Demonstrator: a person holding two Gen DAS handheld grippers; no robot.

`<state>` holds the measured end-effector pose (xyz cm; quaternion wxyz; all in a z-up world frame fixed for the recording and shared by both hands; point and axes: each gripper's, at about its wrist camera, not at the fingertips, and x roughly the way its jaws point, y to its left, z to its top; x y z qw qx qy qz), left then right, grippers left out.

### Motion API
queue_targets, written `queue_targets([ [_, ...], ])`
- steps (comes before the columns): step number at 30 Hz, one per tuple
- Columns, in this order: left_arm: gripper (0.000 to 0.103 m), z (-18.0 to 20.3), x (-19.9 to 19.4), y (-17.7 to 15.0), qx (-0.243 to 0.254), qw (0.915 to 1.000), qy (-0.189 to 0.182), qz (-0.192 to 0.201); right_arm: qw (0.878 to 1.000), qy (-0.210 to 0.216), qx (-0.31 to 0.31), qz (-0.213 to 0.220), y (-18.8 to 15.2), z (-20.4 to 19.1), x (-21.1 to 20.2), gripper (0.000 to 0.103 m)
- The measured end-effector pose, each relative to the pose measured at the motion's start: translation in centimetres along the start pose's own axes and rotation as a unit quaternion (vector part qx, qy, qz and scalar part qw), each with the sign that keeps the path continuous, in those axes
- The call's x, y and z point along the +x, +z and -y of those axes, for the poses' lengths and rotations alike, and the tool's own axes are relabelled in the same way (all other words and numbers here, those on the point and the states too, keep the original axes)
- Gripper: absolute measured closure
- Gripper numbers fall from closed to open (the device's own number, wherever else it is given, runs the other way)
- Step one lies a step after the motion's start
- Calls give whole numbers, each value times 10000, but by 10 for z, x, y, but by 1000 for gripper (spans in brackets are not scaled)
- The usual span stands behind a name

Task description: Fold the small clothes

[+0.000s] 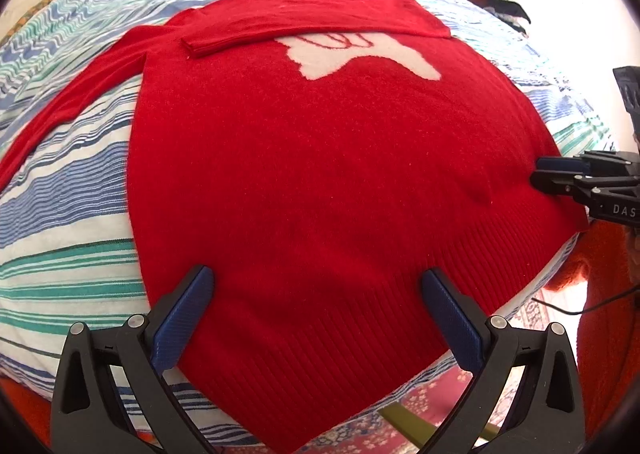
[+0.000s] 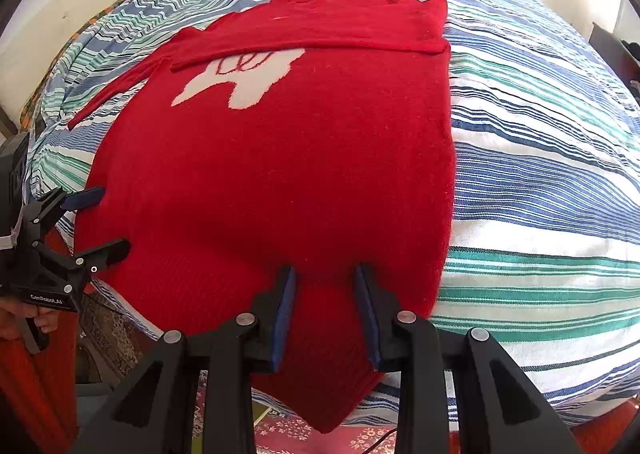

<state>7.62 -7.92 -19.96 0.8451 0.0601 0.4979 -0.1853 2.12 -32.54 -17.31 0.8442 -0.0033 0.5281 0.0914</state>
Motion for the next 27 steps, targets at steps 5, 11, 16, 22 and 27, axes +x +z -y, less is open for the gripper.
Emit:
queue_targets([
  [5,1,-3,-3,-4,-37,9999,-62,-94,10000,-86,-40,-13,1,-2,1,71],
  [11,1,-2,-5,-7,-19,9997,-40,-227,10000,-67,6,-68,3,-2,1,71],
  [16,1,-2,-5,-9,-19,9997,-5,-248,9999,-110,-13,-91,3,-4,3,71],
  [22,1,-2,-5,-11,23,9997,45,-257,9999,-127,-31,-52,2,-5,3,71],
  [27,1,-2,-5,-11,39,9997,55,-254,9999,-129,-24,-59,2,-5,3,71],
])
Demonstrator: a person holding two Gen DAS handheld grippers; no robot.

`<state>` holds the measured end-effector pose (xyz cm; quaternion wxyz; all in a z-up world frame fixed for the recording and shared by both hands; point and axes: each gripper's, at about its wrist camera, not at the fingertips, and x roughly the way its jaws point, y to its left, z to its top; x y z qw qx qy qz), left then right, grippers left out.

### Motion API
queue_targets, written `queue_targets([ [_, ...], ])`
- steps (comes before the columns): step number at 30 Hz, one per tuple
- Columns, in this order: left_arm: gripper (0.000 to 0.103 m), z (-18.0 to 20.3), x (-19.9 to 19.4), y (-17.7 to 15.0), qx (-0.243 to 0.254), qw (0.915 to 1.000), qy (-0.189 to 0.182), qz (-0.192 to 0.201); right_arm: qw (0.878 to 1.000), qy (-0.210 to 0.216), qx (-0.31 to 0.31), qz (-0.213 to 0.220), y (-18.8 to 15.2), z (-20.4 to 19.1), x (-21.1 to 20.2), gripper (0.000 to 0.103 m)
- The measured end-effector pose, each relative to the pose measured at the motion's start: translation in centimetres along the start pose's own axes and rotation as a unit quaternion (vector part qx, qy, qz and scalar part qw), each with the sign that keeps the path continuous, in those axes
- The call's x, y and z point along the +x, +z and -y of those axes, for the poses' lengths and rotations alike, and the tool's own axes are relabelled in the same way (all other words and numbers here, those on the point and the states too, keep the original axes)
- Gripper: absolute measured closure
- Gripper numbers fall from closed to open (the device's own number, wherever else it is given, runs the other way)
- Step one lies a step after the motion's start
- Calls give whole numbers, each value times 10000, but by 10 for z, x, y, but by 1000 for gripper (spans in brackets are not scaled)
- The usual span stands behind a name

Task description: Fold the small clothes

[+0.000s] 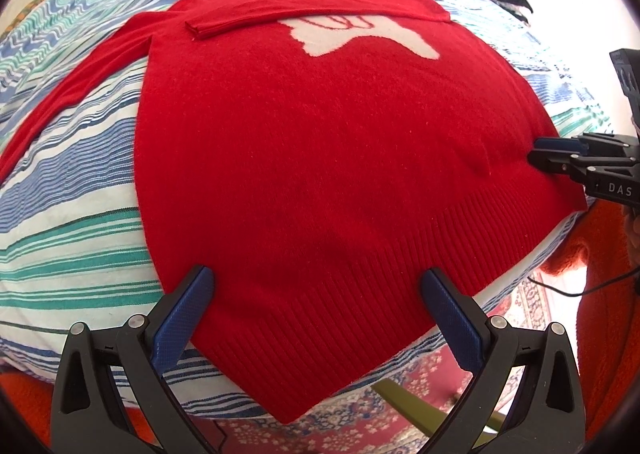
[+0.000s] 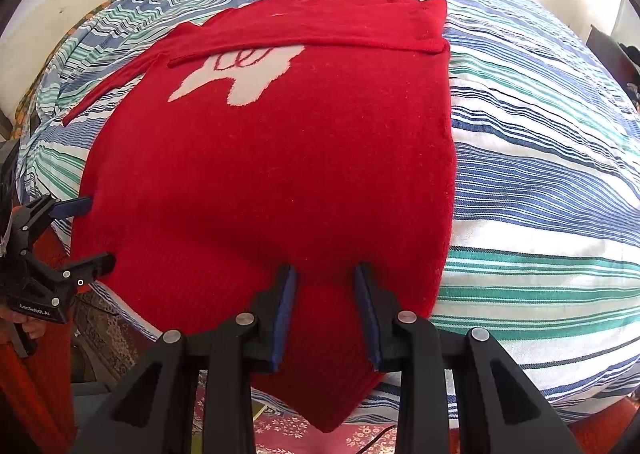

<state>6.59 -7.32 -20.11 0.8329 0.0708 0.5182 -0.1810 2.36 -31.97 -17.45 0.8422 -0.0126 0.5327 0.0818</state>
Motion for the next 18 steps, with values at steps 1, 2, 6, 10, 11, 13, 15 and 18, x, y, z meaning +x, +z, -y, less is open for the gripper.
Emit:
queue_targets([
  [1,1,0,0,0,6,10000,5,-1,10000,-6,-6,3,0,0,0,71],
  [2,1,0,0,0,10,10000,7,-1,10000,-13,-11,3,0,0,0,71],
  [6,1,0,0,0,11,10000,8,-2,10000,-24,-9,-10,1,-1,0,71],
  [10,1,0,0,0,13,10000,7,1,10000,-26,-6,-14,1,-1,0,71],
  [11,1,0,0,0,13,10000,7,1,10000,-27,-6,-13,1,-1,0,71],
  [13,1,1,0,0,13,10000,6,-2,10000,-27,-5,-15,1,-1,0,71],
  [15,1,0,-1,0,6,10000,-16,-25,10000,-26,-4,-17,1,-1,0,71],
  [18,1,-7,-10,4,-218,9997,-126,-68,10000,-17,13,-23,1,-1,0,71],
])
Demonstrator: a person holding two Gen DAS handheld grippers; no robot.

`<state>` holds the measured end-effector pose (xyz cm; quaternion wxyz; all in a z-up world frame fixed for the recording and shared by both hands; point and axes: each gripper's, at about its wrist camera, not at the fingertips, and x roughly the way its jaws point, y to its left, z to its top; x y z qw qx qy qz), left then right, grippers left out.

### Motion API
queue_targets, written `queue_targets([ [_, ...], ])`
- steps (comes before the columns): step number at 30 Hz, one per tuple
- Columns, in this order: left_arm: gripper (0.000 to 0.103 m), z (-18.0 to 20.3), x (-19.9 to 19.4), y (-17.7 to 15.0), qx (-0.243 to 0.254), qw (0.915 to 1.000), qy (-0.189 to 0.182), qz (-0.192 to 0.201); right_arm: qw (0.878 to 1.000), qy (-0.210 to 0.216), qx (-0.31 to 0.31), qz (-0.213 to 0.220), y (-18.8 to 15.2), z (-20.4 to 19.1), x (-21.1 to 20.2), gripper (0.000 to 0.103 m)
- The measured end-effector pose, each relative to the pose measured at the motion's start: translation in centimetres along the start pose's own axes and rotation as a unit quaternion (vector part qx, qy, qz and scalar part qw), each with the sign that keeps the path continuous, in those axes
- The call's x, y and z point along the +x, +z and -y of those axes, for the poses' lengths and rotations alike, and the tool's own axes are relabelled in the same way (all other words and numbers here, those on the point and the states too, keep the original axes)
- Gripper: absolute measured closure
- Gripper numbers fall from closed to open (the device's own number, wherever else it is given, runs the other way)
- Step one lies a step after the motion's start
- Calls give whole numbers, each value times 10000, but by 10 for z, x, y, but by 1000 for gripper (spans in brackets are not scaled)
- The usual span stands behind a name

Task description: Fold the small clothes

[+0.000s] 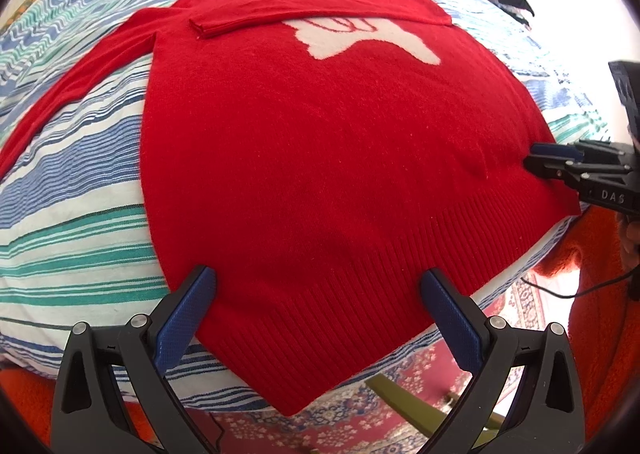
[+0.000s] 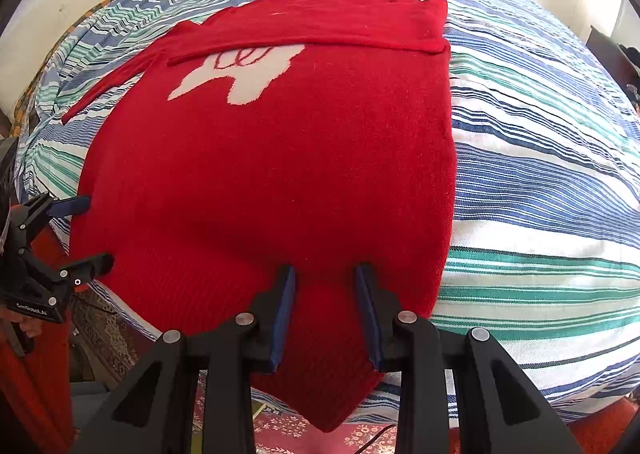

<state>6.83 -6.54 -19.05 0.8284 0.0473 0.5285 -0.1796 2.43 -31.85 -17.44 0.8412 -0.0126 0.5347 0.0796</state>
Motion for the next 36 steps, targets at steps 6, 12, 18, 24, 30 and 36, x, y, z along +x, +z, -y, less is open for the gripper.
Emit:
queue_targets([
  [6,1,-76,-49,17,-1253,9898,-232,631,9999,86,71,-34,1,4,1,70],
  [12,2,-260,-68,4,-3862,9112,-60,1431,9999,99,69,-59,1,4,1,70],
  [18,9,-371,-48,-15,-5174,8355,-386,1812,9999,29,39,-93,3,2,3,69],
  [24,16,-398,-32,-7,-5489,8069,-502,2123,9999,-18,20,-144,5,0,5,68],
  [30,93,-400,-25,7,-5228,8344,-164,1741,9999,-32,23,-148,4,-1,5,68],
  [36,97,-356,-62,64,-4405,8801,398,1728,9999,48,69,-124,5,1,6,67],
])
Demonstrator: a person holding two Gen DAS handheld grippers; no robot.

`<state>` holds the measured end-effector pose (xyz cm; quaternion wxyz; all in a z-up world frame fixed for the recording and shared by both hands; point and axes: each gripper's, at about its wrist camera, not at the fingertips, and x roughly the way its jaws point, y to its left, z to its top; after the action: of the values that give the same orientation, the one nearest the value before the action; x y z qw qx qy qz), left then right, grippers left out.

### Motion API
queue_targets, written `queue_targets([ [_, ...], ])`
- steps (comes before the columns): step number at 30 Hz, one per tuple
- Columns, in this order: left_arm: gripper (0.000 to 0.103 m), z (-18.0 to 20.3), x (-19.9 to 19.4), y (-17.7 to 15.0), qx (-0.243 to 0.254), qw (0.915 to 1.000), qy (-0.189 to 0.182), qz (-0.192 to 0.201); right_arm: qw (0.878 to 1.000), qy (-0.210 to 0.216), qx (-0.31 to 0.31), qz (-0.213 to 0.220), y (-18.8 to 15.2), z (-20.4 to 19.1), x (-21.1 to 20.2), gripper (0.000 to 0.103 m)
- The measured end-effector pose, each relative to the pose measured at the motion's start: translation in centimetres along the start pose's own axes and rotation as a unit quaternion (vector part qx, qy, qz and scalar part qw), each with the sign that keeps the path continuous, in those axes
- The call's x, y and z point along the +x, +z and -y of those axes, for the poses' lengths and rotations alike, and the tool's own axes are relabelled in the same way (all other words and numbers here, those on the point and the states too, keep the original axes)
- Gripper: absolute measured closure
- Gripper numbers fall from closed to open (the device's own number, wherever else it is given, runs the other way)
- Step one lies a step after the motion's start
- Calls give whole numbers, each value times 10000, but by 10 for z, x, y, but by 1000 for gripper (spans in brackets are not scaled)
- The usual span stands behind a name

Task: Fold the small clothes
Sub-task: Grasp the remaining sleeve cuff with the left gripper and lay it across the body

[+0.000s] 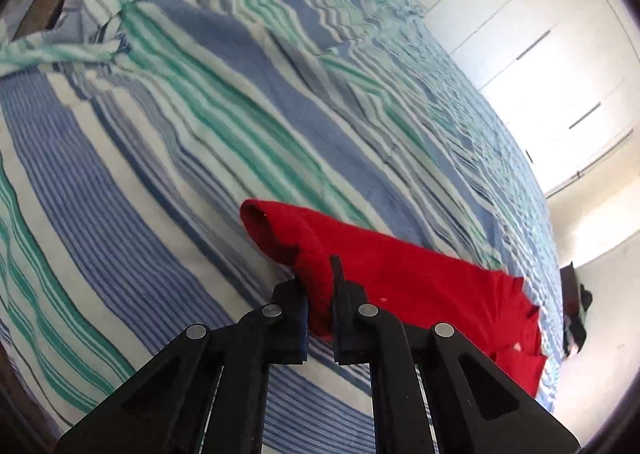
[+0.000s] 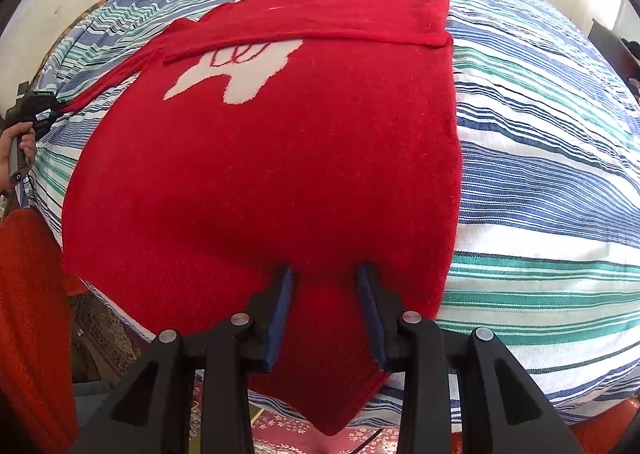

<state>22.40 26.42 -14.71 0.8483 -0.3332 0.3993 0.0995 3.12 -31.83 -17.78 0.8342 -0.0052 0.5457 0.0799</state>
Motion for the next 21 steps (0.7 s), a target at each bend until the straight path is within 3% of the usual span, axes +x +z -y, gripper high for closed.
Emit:
queue_targets([
  [3,97,75,-14,5,752,9961,-458,40,10000,58,27,33,0,1,0,66],
  [5,98,131,-25,-1,1293,9876,-891,47,9999,98,51,48,0,2,0,66],
  [9,98,240,-41,-35,2301,9585,-1679,-101,9998,144,83,98,-2,3,0,63],
  [12,97,304,-37,-78,2778,9368,-2099,-342,9998,131,77,137,-3,1,-1,63],
  [15,97,350,-14,-129,3072,9236,-2221,-578,9997,156,93,159,-3,2,-1,63],
  [17,97,366,8,-164,3041,9230,-2218,-799,9996,194,119,172,-4,3,-2,62],
  [19,97,378,31,-203,3175,9199,-2077,-988,9995,222,132,184,-4,4,-1,62],
  [21,95,385,54,-248,3491,9108,-1807,-1260,9995,225,129,192,-4,5,-2,62],
])
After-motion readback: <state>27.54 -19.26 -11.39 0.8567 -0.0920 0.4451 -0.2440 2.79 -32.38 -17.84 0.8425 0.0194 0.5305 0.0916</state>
